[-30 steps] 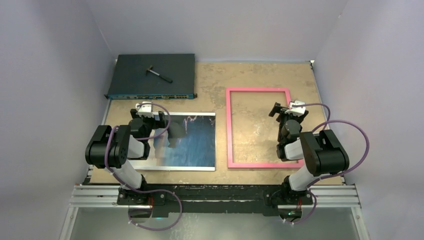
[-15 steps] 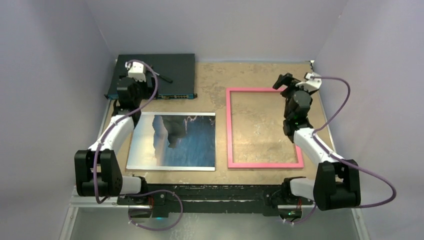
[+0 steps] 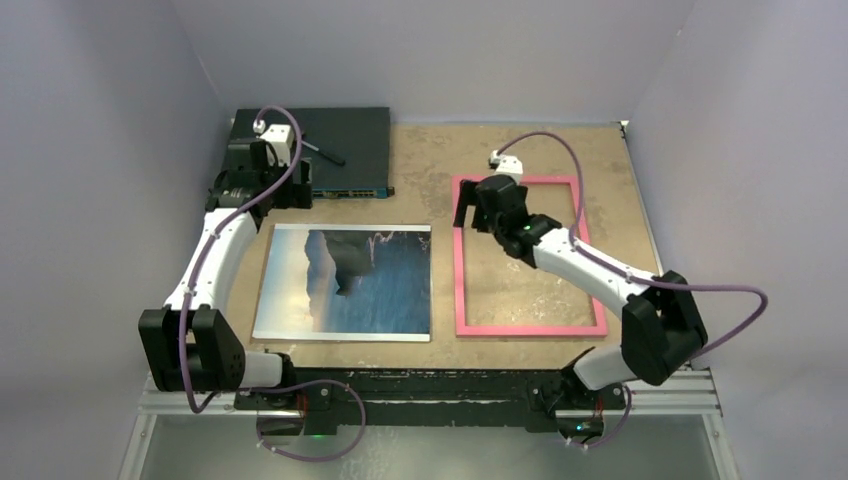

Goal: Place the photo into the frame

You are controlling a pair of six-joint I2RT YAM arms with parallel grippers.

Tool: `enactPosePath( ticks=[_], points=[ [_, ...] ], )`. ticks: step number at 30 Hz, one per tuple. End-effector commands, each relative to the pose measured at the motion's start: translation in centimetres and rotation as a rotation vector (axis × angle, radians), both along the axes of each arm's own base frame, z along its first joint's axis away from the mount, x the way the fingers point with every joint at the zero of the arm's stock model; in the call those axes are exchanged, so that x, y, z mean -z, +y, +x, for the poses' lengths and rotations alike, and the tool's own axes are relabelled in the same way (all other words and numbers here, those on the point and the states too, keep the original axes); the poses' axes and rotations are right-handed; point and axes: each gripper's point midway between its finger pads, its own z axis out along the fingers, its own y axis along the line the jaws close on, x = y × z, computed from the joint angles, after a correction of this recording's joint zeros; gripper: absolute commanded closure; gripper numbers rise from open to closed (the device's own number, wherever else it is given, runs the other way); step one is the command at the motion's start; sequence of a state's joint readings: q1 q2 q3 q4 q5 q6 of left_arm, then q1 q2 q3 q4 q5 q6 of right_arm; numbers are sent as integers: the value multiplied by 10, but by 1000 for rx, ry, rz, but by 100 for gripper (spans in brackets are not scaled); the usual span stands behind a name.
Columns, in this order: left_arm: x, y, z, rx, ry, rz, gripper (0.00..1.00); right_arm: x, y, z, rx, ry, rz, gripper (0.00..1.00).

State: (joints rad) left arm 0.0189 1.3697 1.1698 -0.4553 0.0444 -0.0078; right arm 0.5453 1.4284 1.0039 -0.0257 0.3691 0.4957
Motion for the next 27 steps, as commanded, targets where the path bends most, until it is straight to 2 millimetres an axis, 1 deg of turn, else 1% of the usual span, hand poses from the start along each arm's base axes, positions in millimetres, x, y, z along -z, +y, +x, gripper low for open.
enactPosePath(
  ticks=[1,3,5,9,12,18,23,25,27],
  points=[
    [-1,0,-29,0,54,-9,9,31,7,-28,37,114,-106,3],
    [2,3,-33,17,80,21,10,42,23,-36,23,130,-137,4],
    [4,5,-38,24,104,42,11,57,34,-44,19,163,-178,6],
    [1,9,-39,21,114,66,11,86,46,-54,12,227,-249,16],
    [-1,9,-39,25,117,64,12,100,46,-55,15,252,-285,26],
    [-2,7,-37,37,121,62,13,121,43,-56,20,282,-331,35],
    [-2,9,-34,36,132,74,14,144,47,-60,-7,315,-332,45],
    [-1,8,-34,40,138,72,14,150,49,-61,-18,325,-331,50],
    [0,8,-34,45,141,68,14,151,51,-60,-21,327,-328,56]
  ],
)
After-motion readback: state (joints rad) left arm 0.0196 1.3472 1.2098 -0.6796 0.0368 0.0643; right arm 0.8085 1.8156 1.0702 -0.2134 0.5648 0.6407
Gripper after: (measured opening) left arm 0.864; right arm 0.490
